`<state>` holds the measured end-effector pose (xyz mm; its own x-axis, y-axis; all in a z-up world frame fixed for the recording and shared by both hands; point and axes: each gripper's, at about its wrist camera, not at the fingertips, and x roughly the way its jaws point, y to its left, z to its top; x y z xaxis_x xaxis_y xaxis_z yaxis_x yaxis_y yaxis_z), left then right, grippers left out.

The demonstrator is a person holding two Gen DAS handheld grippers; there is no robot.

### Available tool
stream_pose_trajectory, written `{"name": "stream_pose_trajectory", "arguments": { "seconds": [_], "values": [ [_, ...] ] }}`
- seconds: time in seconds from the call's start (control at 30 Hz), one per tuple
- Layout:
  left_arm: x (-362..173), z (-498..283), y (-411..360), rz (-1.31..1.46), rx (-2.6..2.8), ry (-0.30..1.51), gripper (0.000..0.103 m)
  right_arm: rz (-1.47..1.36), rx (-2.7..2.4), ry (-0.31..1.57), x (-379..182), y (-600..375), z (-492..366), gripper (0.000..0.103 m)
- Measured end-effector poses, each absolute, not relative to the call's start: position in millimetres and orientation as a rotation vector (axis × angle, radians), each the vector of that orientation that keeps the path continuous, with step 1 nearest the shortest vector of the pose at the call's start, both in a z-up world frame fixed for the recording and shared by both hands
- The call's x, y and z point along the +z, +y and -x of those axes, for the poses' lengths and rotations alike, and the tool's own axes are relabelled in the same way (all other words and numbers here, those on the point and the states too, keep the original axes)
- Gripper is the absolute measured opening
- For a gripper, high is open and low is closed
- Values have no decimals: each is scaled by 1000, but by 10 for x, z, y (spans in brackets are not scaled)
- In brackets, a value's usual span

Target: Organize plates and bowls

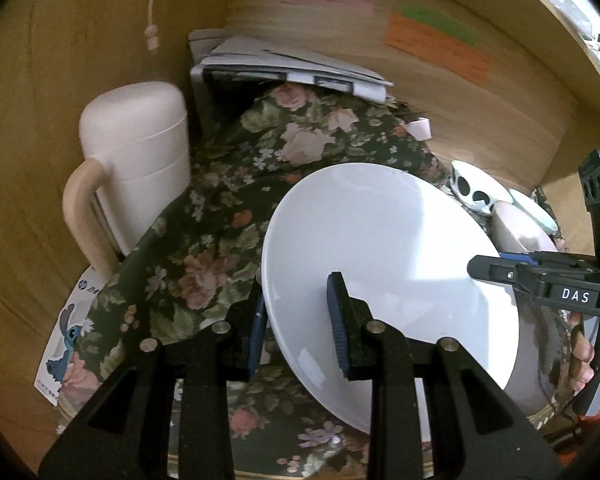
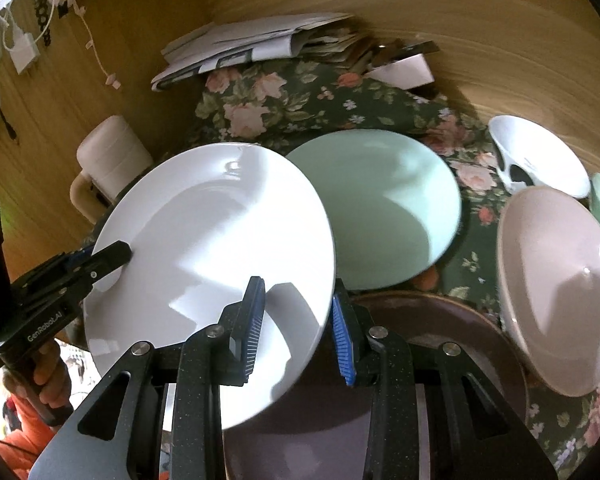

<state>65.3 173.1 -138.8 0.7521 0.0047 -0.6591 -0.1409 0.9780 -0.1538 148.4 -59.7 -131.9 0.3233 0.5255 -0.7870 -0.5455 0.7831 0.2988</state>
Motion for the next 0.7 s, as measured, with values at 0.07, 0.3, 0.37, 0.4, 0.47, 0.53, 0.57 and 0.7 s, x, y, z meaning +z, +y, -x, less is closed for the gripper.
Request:
{"name": "stream_pose_trajectory", "arguments": {
  "seconds": [0.07, 0.3, 0.37, 0.4, 0.47, 0.53, 0.57, 0.7],
  "values": [
    [-1373, -661, 1682, 195, 70, 715, 29, 17, 694, 1021, -1319, -658, -1478, 29],
    [-1373, -692, 1490, 184, 33, 722, 29, -4, 661, 1017, -1317, -889, -1435, 29],
    [-1376, -694, 1429, 179, 20, 723, 29, -13, 651, 1015, -1315, -959, -1415, 29],
    [-1376, -694, 1401, 177, 14, 723, 29, -15, 648, 1013, -1317, -989, -1408, 29],
    [-1382, -711, 1346, 173, 4, 726, 29, -20, 637, 1011, -1318, -1062, -1386, 29],
    [-1387, -720, 1290, 170, -7, 729, 29, -23, 628, 1011, -1319, -1114, -1371, 29],
    [-1392, -723, 1256, 168, -14, 732, 29, -26, 622, 1012, -1324, -1155, -1359, 29],
    [-1407, -720, 1142, 159, -35, 737, 29, -42, 601, 1011, -1331, -1275, -1328, 29]
  ]
}}
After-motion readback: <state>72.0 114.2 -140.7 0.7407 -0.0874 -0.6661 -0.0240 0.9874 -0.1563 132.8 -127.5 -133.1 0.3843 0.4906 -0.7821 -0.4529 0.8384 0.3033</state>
